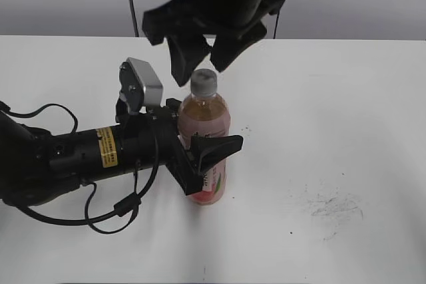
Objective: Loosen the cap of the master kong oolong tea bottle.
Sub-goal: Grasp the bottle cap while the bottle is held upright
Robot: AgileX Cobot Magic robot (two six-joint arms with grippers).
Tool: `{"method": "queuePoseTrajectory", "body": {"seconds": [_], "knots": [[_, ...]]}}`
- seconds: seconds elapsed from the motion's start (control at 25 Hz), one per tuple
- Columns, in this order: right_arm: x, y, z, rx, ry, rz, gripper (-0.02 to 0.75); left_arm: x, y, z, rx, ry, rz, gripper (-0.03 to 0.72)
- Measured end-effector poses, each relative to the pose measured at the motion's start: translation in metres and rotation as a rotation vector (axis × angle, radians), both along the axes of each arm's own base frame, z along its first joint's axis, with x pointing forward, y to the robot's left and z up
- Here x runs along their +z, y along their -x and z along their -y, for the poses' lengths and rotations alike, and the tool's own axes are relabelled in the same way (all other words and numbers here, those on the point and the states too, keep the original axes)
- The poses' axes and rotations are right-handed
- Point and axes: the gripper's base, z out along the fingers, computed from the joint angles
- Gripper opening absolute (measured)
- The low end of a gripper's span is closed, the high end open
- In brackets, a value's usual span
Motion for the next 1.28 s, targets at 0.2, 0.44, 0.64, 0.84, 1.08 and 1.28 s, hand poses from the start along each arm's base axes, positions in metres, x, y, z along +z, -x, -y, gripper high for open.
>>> {"method": "queuePoseTrajectory", "body": {"seconds": [0.2, 0.44, 0.64, 0.84, 1.08, 1.28], "knots": [[-0.0120, 0.0026, 0.0022, -0.002, 0.030, -0.035, 0.447, 0.0000, 0.0000, 0.0000, 0.000, 0.000, 0.000, 0.442], [-0.0120, 0.0025, 0.0024, -0.001, 0.033, -0.034, 0.276, 0.0000, 0.0000, 0.0000, 0.000, 0.000, 0.000, 0.442], [-0.0120, 0.0022, 0.0027, 0.032, 0.038, -0.023, 0.272, 0.0000, 0.0000, 0.0000, 0.000, 0.000, 0.000, 0.442], [-0.0120, 0.0021, 0.0027, 0.246, 0.071, 0.047, 0.272, -0.0001, -0.0002, -0.0001, 0.001, -0.004, 0.006, 0.437], [-0.0120, 0.0011, 0.0033, 0.632, 0.140, 0.181, 0.272, -0.0004, -0.0003, -0.0002, 0.003, -0.006, 0.004, 0.437], [-0.0120, 0.0008, 0.0032, 0.833, 0.171, 0.249, 0.272, -0.0006, -0.0004, -0.0003, 0.005, -0.008, 0.002, 0.437]]}}
